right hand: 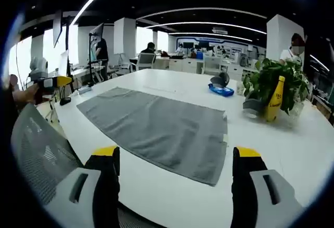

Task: Fold the towel on the table until its edges align and the towel forms a compact rectangular stack.

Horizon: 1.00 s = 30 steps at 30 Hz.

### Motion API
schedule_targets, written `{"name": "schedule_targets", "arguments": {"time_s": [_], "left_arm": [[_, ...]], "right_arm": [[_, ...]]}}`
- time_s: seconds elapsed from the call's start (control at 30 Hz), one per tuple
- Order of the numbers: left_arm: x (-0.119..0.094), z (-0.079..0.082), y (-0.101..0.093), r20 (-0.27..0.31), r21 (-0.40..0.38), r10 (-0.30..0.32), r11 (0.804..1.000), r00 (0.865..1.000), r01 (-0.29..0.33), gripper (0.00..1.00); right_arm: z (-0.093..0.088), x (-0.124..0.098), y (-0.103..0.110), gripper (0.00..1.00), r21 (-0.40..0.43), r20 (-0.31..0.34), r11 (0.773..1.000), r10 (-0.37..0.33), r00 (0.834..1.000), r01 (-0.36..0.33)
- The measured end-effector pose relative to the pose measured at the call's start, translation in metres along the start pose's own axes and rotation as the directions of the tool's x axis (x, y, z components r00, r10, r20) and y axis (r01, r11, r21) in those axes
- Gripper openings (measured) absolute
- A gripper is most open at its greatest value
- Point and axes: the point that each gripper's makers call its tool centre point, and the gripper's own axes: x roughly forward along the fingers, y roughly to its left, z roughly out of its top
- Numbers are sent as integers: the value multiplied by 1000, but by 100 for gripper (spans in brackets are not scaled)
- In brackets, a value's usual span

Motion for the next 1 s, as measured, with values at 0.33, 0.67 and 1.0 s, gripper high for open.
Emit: {"name": "schedule_targets", "arguments": {"time_s": [0.33, 0.67, 1.0], "left_arm": [[0, 1, -2, 3, 1, 3, 1000, 1000, -3, 97], [2, -4, -7, -31, 31, -20, 999, 999, 21, 96], [4, -9, -9, -58, 47, -44, 998, 997, 47, 94]], "right_arm": [[-5, 2, 0, 88, -10, -22, 1000, 2, 1000, -3], [-12, 3, 1, 88, -10, -63, 1000, 12, 998, -12], [-16, 3, 2, 88, -55, -94, 998, 8, 996, -14]]}}
